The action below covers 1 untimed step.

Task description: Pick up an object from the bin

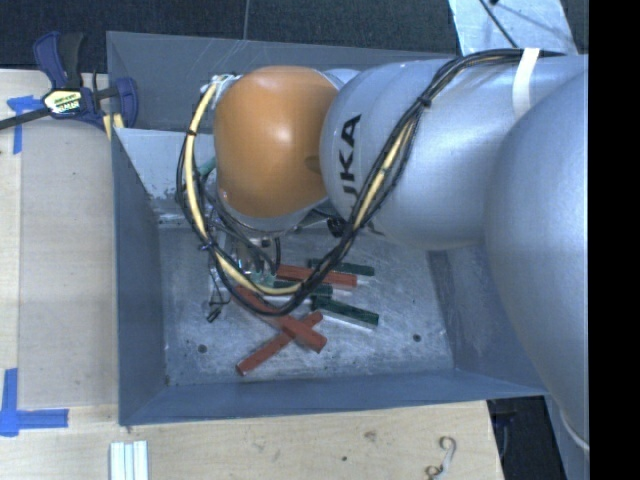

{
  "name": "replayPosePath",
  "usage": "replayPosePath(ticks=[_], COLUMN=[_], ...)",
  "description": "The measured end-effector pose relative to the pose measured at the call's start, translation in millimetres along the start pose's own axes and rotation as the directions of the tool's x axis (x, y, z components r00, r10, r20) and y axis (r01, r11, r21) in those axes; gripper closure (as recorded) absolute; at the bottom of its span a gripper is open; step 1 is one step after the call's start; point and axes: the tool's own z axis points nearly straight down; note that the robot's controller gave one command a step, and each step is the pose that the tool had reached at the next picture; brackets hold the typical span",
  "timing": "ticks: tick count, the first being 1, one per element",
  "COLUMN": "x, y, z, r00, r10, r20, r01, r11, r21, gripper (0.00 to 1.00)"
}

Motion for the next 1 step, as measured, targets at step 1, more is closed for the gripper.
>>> replayPosePath(ticks=[1], x=[-39.5], y=[-114.1], z=[124.5], r00=[0.984], r10=[0.179], r20=[0.004], r01=[-0.179], r11=[0.984], r21=[-0.002], gripper=[0.00])
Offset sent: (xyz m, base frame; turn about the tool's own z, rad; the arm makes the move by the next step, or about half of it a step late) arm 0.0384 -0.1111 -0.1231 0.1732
